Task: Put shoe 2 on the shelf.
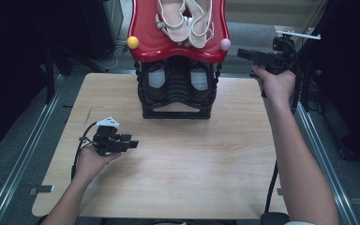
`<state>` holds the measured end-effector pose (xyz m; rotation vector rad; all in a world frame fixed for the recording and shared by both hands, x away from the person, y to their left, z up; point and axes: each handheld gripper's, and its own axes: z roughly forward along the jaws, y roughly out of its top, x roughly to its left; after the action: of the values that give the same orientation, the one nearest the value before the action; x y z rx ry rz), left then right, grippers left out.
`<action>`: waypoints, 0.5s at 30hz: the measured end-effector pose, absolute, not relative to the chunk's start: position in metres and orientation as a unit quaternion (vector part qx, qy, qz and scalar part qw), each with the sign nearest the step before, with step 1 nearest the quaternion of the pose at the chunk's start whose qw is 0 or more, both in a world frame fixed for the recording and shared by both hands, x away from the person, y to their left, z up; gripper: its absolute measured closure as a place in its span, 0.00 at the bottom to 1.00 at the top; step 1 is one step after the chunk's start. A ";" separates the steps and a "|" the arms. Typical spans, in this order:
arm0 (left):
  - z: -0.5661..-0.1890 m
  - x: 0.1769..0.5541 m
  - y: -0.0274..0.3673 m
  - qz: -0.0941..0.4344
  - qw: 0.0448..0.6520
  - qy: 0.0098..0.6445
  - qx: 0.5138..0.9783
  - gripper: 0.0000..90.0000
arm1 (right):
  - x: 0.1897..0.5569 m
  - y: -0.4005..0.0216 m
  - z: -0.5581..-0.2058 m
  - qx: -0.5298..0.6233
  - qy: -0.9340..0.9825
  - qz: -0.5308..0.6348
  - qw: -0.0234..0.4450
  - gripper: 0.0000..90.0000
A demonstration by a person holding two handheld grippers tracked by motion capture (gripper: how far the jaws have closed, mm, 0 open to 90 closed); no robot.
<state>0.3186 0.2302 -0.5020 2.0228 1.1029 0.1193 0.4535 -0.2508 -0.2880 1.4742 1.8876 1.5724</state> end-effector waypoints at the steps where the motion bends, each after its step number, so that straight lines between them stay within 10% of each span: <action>1: -0.502 0.319 0.230 0.046 0.406 0.437 0.801 0.57 | 0.451 -0.252 -0.291 0.511 0.650 0.546 0.137 0.44; 15: -0.503 0.319 0.232 0.048 0.403 0.438 0.802 0.57 | 0.435 -0.256 -0.334 0.517 0.654 0.540 0.116 0.44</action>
<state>0.3193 0.2315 -0.5025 2.0271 1.1053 0.1211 0.4345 -0.2560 -0.3342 1.5152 1.9153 1.5814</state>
